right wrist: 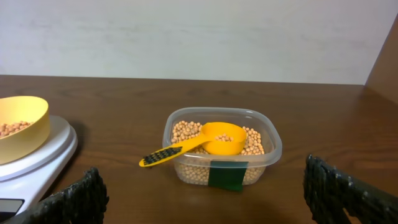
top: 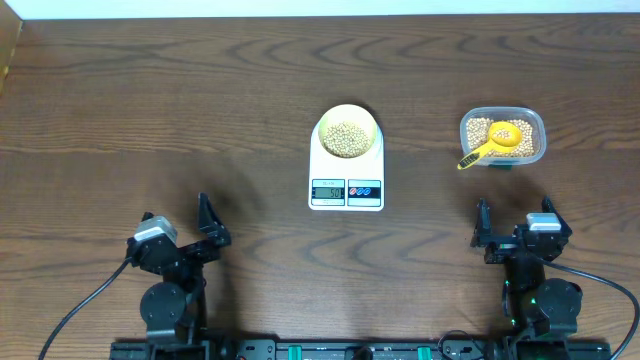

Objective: Scoop item into bowl and weigh 50g on scale

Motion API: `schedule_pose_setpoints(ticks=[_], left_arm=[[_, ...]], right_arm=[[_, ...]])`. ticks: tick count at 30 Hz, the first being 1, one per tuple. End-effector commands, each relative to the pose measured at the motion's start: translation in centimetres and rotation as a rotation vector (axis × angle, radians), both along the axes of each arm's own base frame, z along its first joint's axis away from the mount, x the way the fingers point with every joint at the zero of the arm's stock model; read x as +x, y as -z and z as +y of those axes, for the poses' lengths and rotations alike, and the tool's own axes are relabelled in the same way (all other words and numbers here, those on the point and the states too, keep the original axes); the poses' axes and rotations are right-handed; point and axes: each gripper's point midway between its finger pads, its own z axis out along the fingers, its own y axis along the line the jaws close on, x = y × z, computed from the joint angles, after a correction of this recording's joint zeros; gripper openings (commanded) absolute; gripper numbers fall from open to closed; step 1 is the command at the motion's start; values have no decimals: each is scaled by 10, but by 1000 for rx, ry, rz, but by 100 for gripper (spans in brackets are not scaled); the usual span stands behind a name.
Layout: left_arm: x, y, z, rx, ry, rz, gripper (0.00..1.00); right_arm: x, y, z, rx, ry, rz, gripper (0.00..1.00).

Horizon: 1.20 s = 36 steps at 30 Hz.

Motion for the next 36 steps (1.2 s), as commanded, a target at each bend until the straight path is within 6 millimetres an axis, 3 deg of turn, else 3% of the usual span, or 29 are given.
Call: schedule_pose_setpoints(ticks=[1,14,22,28,36], left_arm=[[2,7,3,11,-12,-10,100],[9,30,-5,138,46,27,100],[10,31,-8,227,73,47,100],[8,48,-11,220,96,117,100],[8,48,-10,265,94,125,100]], right_arm=[[0,1,1,-12,-3,-1,99],[0,1,1,-12,-3,-1,99],[0,1,1,-12,-3,-1,99],[0,1,1,-12,-3,-1,99],[0,1,1,-12,-4,-1,99]])
